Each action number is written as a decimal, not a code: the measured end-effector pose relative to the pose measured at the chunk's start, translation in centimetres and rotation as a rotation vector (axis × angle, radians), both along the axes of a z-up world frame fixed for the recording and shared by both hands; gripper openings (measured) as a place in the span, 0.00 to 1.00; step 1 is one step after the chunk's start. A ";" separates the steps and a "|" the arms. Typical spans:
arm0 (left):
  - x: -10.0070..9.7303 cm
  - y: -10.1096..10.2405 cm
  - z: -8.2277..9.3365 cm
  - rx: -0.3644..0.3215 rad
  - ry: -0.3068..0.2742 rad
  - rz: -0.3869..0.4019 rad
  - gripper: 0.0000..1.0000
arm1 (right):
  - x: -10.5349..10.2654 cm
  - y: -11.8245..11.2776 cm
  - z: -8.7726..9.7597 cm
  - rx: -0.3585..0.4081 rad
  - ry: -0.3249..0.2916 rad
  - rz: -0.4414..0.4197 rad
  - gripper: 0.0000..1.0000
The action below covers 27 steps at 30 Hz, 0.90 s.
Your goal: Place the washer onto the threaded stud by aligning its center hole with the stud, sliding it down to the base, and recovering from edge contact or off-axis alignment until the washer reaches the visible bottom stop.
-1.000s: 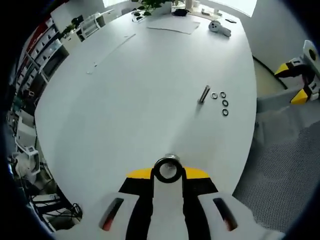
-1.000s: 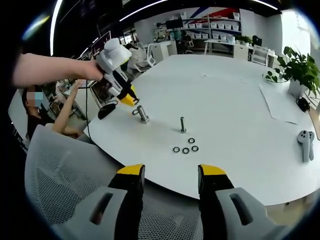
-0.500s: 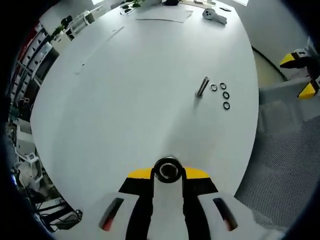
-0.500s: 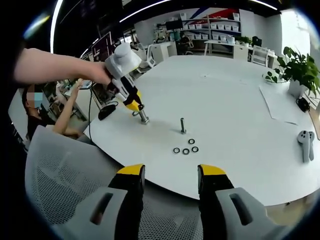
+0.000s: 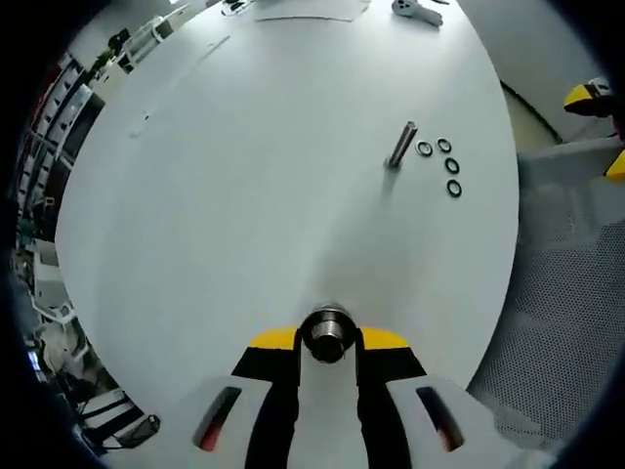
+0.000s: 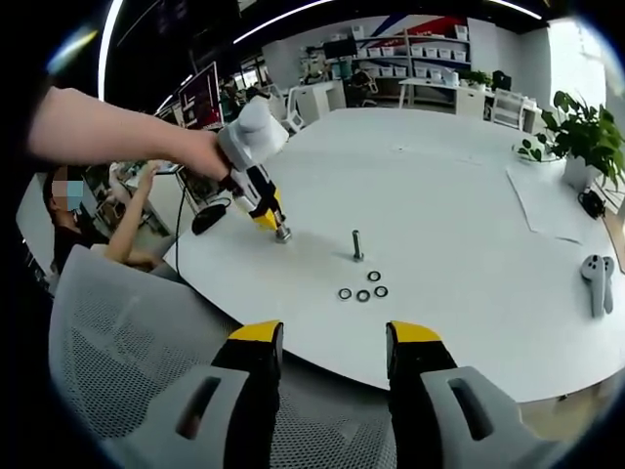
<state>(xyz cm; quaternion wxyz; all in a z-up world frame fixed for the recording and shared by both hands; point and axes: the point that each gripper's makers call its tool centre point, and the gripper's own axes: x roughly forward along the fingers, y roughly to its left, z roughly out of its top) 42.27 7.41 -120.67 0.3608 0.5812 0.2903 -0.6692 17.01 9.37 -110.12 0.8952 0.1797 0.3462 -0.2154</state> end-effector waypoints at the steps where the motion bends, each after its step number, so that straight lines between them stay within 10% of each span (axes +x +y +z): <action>1: -0.1 0.1 -0.1 0.003 0.001 0.016 0.19 | 0.0 0.0 0.0 0.000 0.000 0.000 0.45; 27: -0.4 0.0 -2.0 -0.006 0.056 0.081 0.29 | -0.2 -0.2 -0.2 0.000 0.005 -0.003 0.45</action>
